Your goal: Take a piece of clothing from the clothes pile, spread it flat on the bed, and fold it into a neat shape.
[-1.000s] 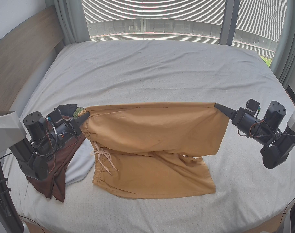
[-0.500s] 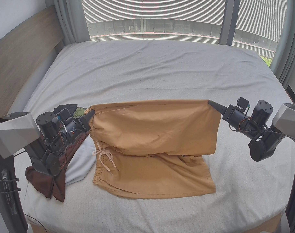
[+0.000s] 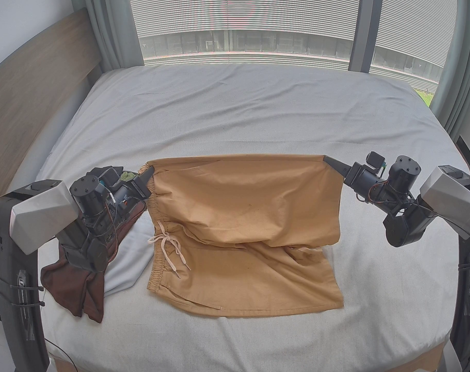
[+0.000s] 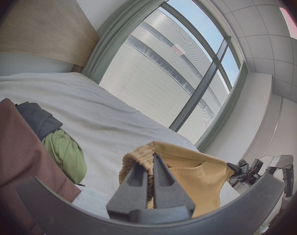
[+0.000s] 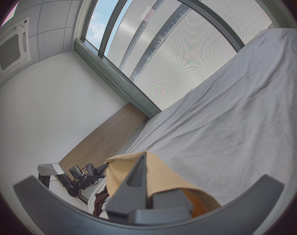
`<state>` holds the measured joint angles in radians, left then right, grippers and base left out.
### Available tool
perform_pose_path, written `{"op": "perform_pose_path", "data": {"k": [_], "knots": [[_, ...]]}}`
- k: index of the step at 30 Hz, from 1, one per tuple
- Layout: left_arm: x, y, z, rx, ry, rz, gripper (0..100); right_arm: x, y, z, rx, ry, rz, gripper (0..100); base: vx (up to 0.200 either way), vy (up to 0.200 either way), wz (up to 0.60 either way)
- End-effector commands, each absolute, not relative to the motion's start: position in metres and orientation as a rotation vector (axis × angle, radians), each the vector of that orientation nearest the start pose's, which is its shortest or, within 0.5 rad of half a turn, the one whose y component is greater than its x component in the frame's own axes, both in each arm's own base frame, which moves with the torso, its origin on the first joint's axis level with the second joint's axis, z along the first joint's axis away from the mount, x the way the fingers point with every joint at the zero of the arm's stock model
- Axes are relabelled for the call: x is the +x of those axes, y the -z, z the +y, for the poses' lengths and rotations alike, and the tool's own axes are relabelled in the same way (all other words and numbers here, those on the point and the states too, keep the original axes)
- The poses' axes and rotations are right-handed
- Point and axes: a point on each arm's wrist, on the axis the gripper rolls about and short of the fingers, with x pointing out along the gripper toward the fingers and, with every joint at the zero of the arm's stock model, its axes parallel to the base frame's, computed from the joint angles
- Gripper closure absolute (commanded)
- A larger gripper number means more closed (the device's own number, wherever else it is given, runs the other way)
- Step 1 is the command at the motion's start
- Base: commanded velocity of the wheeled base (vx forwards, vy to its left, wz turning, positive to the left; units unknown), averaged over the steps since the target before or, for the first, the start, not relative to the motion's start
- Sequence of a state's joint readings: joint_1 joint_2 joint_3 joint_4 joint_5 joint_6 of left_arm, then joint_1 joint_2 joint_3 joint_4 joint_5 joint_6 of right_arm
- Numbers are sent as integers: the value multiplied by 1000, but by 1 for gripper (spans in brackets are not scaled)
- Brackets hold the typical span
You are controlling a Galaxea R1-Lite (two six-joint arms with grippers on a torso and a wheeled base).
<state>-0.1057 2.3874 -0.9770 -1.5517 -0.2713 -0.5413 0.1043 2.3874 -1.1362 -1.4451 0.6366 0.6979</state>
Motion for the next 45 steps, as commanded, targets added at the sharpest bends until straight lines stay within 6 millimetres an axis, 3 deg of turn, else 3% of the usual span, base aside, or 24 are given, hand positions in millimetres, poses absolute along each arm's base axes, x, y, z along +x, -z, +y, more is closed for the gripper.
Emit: {"op": "perform_pose_path", "data": {"k": [1,17,37,38,39,40,45], "knots": [[426,-49,-52,-530,399,-32,100,448,-84,60,606,-776,58,100,0,0,0],[441,-40,-52,-532,374,-65,100,481,-79,59,611,-760,67,100,0,0,0],[447,-27,-49,-543,360,-51,100,496,-72,64,607,-758,56,100,0,0,0],[449,-27,-50,-542,362,-58,0,498,-69,65,607,-761,57,100,0,0,0],[449,-27,-50,-542,362,-58,0,498,-68,65,607,-760,58,100,0,0,0],[450,-25,-50,-543,360,-57,0,499,-67,65,607,-759,56,0,0,0,0],[455,-24,-48,-546,356,-72,0,510,-72,67,603,-739,8,0,0,0,0]]}}
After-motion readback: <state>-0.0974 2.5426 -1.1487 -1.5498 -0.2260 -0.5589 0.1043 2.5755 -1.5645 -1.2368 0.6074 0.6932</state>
